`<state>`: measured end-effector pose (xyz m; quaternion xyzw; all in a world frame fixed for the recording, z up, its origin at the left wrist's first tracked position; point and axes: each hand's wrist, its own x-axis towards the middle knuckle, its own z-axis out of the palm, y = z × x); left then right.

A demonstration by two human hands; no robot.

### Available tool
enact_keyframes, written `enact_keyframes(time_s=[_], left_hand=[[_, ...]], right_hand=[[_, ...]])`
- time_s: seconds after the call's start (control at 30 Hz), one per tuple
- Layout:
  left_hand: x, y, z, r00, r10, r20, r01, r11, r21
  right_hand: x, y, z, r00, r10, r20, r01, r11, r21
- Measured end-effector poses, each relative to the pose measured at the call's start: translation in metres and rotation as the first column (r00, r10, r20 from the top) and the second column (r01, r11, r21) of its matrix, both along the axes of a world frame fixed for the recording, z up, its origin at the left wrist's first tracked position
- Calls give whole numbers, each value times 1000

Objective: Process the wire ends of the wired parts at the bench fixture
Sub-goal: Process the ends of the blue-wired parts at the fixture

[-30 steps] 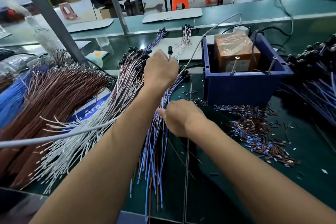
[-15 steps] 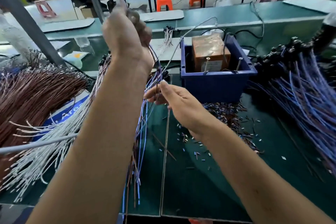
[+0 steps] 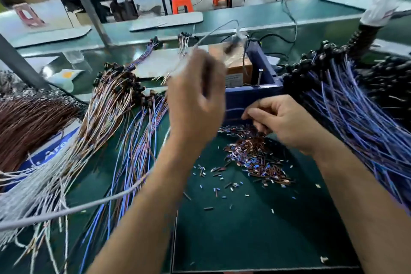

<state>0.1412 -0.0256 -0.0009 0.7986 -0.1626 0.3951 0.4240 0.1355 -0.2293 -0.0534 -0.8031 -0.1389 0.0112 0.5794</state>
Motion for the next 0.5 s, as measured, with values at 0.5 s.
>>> enact_keyframes(time_s=[0.5], left_hand=[[0,-15,-71,896,-314,-314,379,909,172]], right_hand=[[-6,-6,-14,1000,-26,6,25,999,44]])
